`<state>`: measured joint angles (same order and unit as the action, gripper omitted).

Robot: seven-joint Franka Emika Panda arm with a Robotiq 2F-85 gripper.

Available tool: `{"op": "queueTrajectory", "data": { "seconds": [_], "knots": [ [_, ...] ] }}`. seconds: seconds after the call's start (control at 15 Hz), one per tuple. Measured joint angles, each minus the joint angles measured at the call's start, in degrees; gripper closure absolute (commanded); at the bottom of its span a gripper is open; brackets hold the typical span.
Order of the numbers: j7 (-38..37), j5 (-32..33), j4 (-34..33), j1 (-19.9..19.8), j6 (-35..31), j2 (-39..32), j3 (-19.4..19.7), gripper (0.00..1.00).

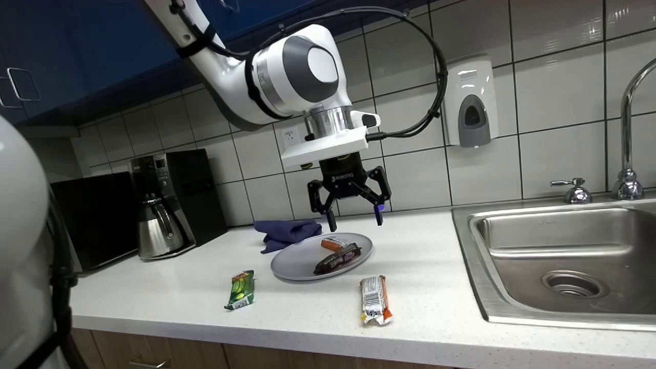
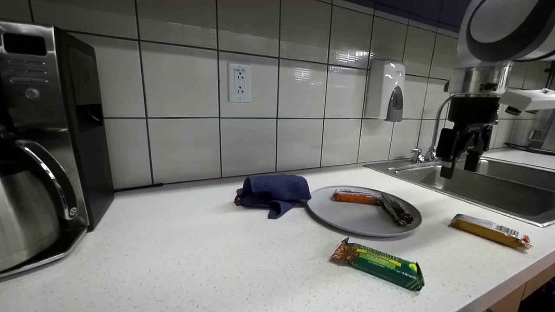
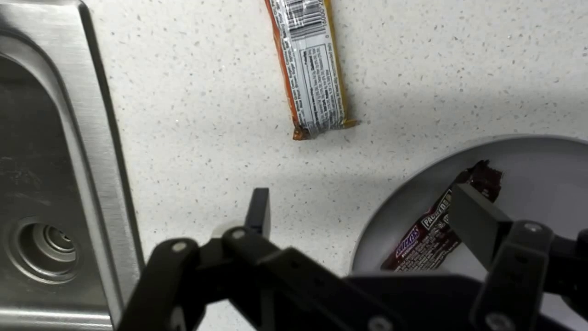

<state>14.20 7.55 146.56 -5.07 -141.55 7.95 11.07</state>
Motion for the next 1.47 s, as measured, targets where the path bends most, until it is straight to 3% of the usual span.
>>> {"op": "queueTrajectory", "data": {
  "seconds": [1.47],
  "knots": [
    [4.81,-0.06,4.23,-2.0,-3.15,-5.06,1.44,0.0]
  ]
}}
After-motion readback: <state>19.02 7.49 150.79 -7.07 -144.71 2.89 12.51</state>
